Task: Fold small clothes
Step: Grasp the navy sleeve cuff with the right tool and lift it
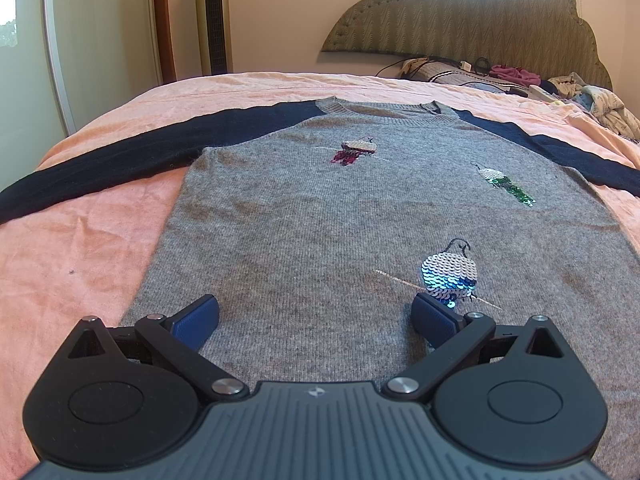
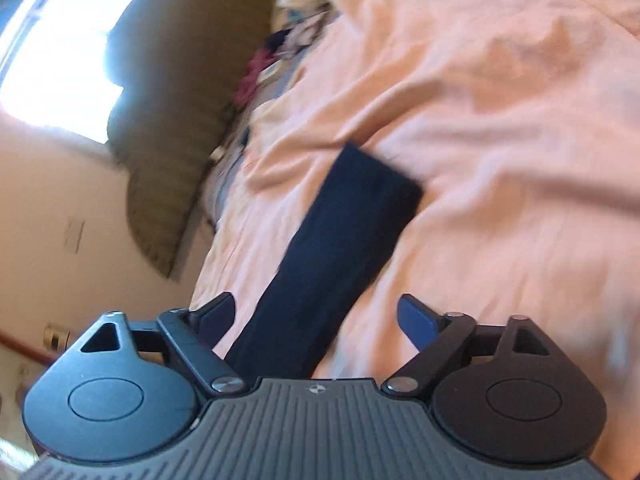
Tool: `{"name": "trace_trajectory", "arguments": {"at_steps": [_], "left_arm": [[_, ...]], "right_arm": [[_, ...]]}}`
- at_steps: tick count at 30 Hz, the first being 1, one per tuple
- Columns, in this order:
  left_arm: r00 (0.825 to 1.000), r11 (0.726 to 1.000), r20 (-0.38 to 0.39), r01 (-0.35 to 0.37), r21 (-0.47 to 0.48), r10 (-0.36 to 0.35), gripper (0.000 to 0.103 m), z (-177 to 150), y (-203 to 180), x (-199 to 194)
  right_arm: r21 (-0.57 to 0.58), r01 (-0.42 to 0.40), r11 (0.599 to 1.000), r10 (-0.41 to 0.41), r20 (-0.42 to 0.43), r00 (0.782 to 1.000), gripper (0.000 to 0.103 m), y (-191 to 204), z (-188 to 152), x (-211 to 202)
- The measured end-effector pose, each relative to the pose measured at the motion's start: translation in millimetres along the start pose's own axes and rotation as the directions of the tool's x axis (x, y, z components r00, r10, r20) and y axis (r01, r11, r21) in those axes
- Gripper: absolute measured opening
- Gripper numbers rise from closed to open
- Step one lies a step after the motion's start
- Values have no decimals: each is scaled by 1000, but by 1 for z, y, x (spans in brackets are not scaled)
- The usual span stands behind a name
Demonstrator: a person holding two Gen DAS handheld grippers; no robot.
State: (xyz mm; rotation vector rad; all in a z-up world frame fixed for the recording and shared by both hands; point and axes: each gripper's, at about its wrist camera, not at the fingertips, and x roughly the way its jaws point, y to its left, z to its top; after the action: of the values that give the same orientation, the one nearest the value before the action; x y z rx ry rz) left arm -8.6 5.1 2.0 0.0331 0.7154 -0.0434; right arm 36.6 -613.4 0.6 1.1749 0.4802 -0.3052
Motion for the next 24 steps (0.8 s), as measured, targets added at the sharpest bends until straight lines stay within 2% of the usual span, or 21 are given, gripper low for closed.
{"name": "trace_trajectory", "arguments": {"at_steps": [2,5,6,8,10,12,14,16,18,20,22,24], "left_arm": [[1000,1000,0,0,0,0,103,0,0,0],[1000,1000,0,0,0,0,103,0,0,0],[1000,1000,0,0,0,0,103,0,0,0],[1000,1000,0,0,0,0,103,0,0,0],[1000,1000,0,1,-1,-1,103,0,0,0],[1000,1000,1,2,-2,-2,103,1,0,0],[1000,1000,1,2,-2,-2,103,1,0,0],[1000,1000,1,2,-3,-2,103,1,-1,0],[1000,1000,1,2,-3,-2,103,1,0,0],[1000,1000,1,3,-3,-3,103,1,0,0],[1000,1000,2,5,-6,-5,103,2,-1,1],[1000,1000,3,7,-8,-7,103,2,0,2]], "right_arm": [[37,-1,999,0,11,1000,77,-7,9,14],[45,-8,999,6,46,999,75,-7,18,29],[34,0,999,-2,57,998,70,-4,19,35],[-4,27,1000,-27,77,997,54,-1,21,43],[-52,83,995,-78,87,993,15,2,22,51],[-61,89,994,-81,125,989,15,10,17,48],[-114,17,993,-1,138,990,15,32,2,39],[-234,-61,970,86,100,991,15,72,-26,33],[-353,-170,920,187,14,982,15,117,-68,31],[-430,-271,861,255,-95,962,15,154,-114,36],[-473,-347,810,280,-207,937,15,184,-165,46],[-510,-373,775,253,-291,923,15,203,-213,63]]}}
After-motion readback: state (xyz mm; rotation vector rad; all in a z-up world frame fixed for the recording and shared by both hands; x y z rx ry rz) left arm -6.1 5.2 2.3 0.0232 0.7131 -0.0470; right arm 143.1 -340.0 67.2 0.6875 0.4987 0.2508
